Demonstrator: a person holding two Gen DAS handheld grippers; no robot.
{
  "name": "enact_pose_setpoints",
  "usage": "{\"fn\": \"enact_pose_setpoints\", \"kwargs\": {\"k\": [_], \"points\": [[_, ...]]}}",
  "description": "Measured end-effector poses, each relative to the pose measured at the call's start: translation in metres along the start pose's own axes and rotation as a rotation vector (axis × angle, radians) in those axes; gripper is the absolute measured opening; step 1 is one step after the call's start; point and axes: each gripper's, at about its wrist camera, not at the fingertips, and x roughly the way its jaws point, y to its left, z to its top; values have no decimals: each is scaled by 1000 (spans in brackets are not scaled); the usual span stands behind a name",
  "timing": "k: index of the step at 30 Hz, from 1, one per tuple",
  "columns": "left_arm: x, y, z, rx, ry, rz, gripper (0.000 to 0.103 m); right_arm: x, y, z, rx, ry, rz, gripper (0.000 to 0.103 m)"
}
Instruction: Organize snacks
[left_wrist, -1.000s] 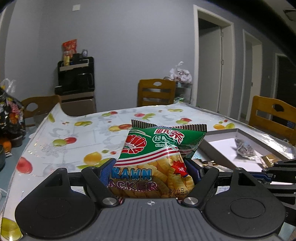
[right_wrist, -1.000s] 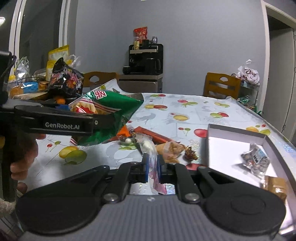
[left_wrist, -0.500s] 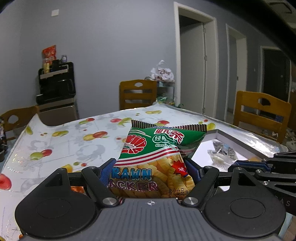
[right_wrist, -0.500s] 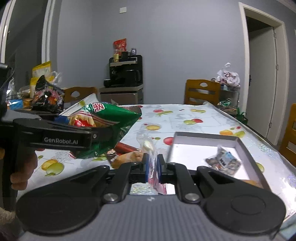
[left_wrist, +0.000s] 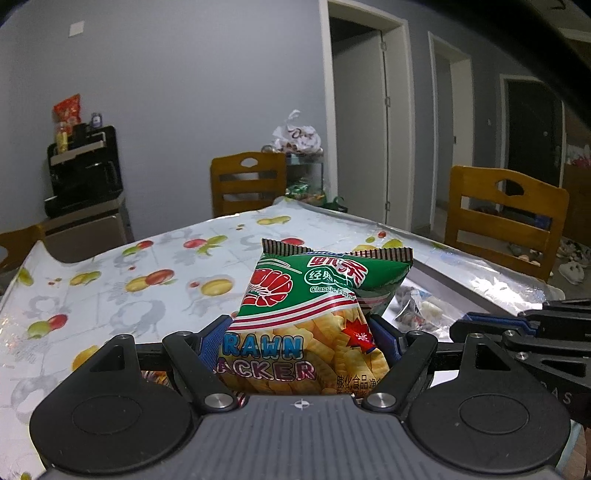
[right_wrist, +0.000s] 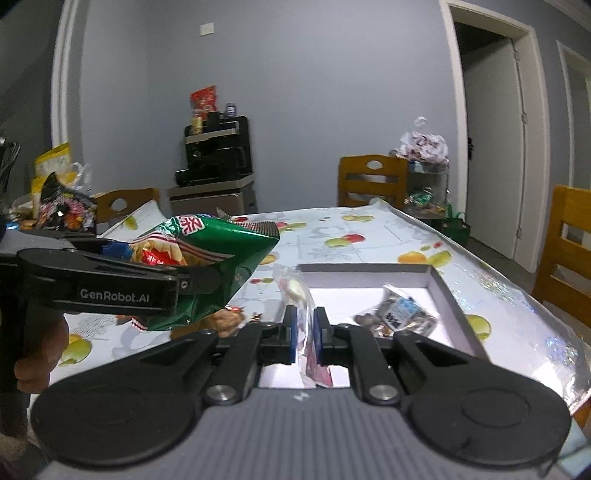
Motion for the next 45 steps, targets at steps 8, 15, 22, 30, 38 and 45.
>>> {"fn": "enact_pose_setpoints", "kwargs": {"k": [8,15,22,30,38,45], "points": [[19,-23,19,37,-21,-25,78,0,-28,8,40,4,-36,8],[32,-37,31,58,-22,-41,78,10,-43,9,74,43,-61,8],[47,-43,40,56,-10,-56,78,19,-49,14,88,46,-79,8],[72,-46,49,82,-3,-17,78,38,-50,23,98,63,-106,8],[109,-53,35,69,75,-3,78,66,-46,20,62,131,-131,8],[129,-53,24,75,115,13,78,81,-49,10,58,202,-148,8]]}}
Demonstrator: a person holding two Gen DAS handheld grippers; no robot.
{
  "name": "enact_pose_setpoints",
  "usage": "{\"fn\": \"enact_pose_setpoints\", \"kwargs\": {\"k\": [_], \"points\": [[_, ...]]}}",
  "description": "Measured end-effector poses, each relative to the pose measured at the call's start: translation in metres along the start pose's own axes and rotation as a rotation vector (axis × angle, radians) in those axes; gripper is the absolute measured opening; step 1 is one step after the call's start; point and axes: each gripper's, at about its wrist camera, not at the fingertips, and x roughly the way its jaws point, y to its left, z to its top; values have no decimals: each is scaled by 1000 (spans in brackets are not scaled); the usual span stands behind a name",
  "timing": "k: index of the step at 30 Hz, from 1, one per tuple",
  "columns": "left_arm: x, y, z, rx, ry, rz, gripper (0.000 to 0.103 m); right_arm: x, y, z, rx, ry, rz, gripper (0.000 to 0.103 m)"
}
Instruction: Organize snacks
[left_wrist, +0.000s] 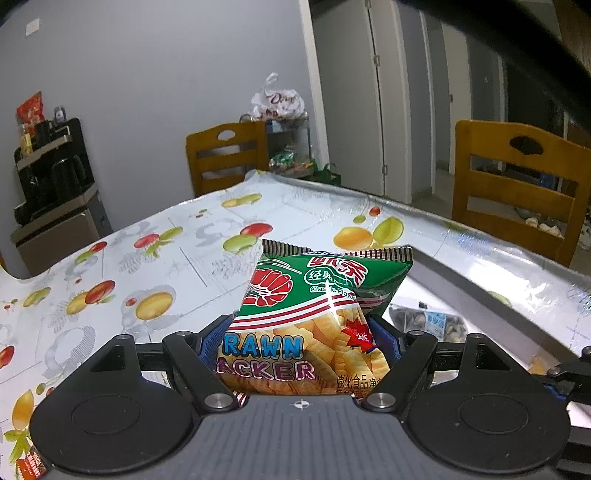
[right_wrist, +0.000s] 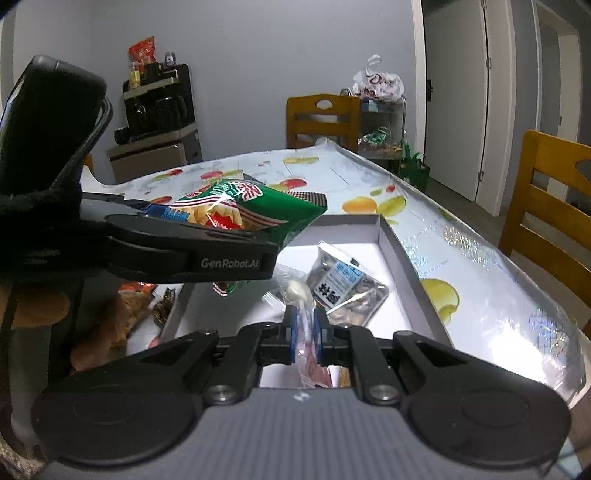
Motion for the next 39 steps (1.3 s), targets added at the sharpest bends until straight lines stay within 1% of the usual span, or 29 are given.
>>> {"fn": "enact_pose_setpoints", "kwargs": {"k": [3,7,15,18,20,29,32,33,35,37,39], "points": [[3,-2,-1,18,-8,13,78,5,0,0,0,8,-9,8],[6,-5,-2,16,-5,-7,78,11,-3,-3,-3,19,-6,8],[11,-10,-4,34,3,-13,79,16,1,-6,-18,35,-3,8],[12,-10,-5,27,7,-13,81,18,-1,-5,-16,39,-6,8],[13,-10,-6,23,15,-12,85,18,-1,-4,-9,43,-2,8],[14,-10,-8,25,27,-9,89,20,-6,-3,8,61,0,10],[12,-10,-8,23,27,-14,90,23,-10,-2,24,83,13,19],[13,-9,-8,24,27,-15,90,24,-12,-1,32,97,18,26],[12,-9,-9,24,27,-16,90,26,-15,-1,47,109,36,44],[11,-9,-9,24,28,-19,90,24,-15,-2,53,95,37,55],[10,-10,-10,24,28,-22,90,22,-15,-2,49,79,31,56]]}}
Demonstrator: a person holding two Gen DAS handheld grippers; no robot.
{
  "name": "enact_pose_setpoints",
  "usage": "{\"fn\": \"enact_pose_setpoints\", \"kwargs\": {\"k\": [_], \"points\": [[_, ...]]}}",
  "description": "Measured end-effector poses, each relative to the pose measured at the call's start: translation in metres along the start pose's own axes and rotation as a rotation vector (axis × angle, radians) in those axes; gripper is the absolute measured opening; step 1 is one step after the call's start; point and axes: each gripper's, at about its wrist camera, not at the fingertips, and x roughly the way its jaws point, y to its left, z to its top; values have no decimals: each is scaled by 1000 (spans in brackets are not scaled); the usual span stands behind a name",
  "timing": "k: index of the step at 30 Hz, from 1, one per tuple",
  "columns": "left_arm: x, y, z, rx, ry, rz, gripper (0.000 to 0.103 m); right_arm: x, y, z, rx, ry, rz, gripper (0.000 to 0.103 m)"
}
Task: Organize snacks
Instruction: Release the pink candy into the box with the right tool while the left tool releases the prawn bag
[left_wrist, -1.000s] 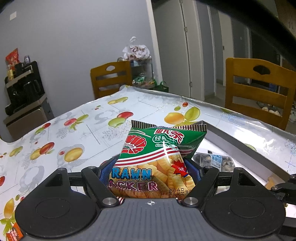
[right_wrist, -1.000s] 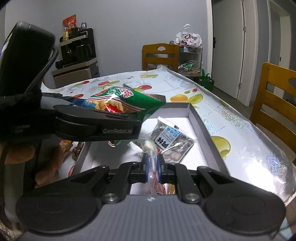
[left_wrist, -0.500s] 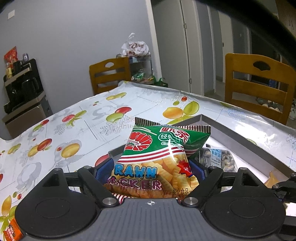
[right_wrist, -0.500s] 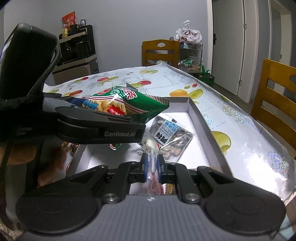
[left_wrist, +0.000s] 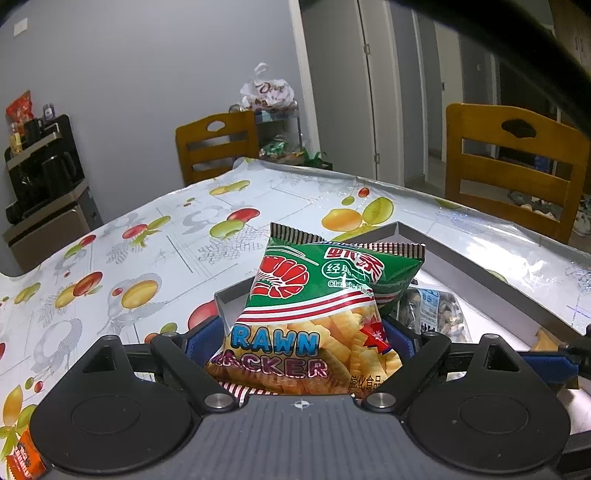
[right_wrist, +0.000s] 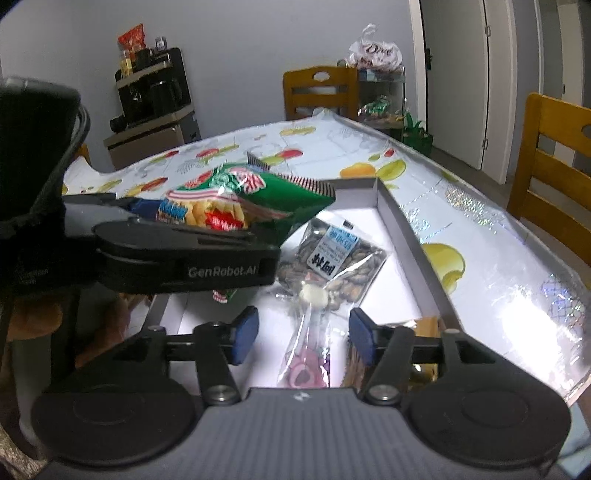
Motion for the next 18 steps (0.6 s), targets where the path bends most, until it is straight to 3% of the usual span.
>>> {"fn": "enact_pose_setpoints", "kwargs": {"k": [4,8,18], "points": [[-1,1,0,0,5,-8,91,1,2,-1,-12,0,-8,56],[-4,0,0,-1,10,-40,102,1,4,-2,-21,-1,-11,60],[-15,-7,-1,24,1,-44,103,-5,6,-2,-16,-22,1,73]]}}
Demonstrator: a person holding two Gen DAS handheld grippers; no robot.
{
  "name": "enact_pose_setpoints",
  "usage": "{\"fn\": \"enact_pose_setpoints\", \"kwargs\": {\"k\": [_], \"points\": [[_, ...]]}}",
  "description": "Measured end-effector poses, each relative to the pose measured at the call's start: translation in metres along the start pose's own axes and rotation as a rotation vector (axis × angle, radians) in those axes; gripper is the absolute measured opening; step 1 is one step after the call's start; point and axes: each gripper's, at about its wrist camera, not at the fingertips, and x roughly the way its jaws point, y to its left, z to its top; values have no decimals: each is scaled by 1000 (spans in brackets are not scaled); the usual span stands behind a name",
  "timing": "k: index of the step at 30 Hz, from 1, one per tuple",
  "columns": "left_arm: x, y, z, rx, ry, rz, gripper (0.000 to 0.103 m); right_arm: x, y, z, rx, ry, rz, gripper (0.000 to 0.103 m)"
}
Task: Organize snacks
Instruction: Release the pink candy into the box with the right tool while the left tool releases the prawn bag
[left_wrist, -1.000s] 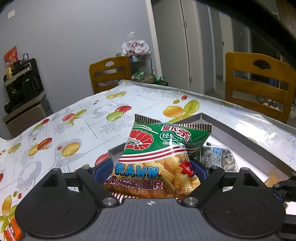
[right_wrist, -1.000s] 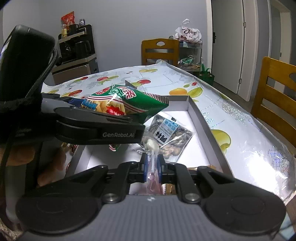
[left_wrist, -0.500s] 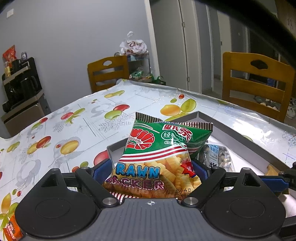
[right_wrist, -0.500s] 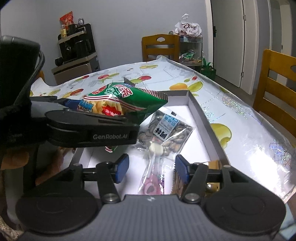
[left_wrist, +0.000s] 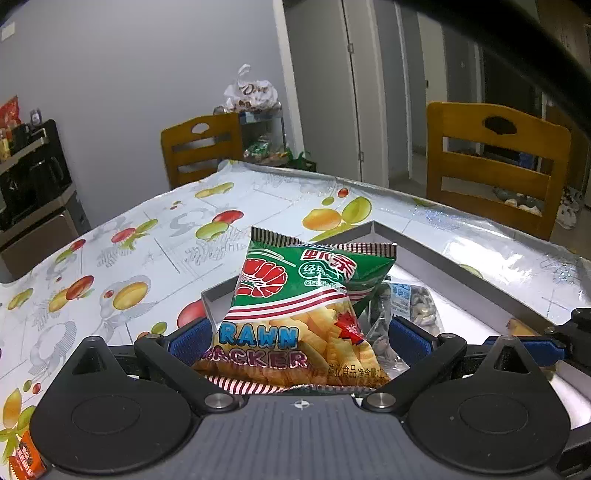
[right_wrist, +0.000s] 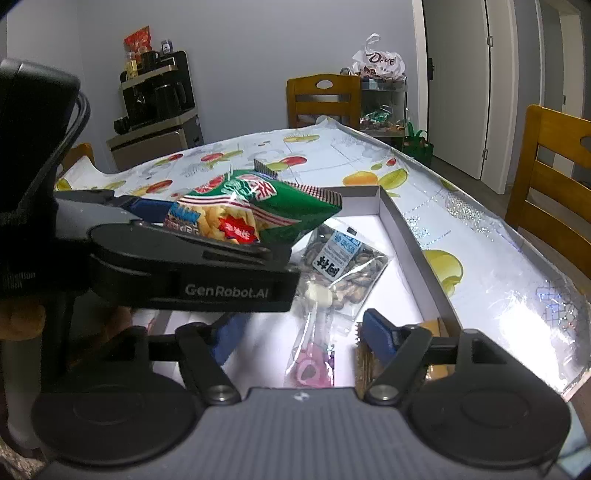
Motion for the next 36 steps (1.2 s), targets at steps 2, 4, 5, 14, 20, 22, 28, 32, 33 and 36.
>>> {"fn": "enact_pose_setpoints", "kwargs": {"k": [2,4,5,14,20,22,28,32,33,36], "points": [[-3,0,0,-3,-3,-4,103,-2,2,1,-1,-6,-1,76],[-8,1,-1,-6,-8,-7,103,-4,3,1,-7,-10,-2,79],[-10,2,-1,-7,-12,-9,103,-6,5,1,-10,-13,-6,85],[-39,14,-1,-25,-62,-23,103,-27,9,1,-14,-47,-28,90],[-59,32,-5,-49,-95,-19,103,-40,25,4,-43,-72,-15,90],[-65,38,-7,-55,-106,-11,103,-44,32,5,-57,-81,-9,91],[-84,60,-14,-65,-140,17,103,-50,54,8,-95,-88,4,91],[-96,77,-22,-79,-160,41,103,-55,72,9,-118,-92,19,91],[-97,82,-23,-83,-163,47,103,-56,76,8,-123,-94,23,91],[-104,97,-28,-102,-175,70,103,-59,91,8,-146,-99,40,91]]}}
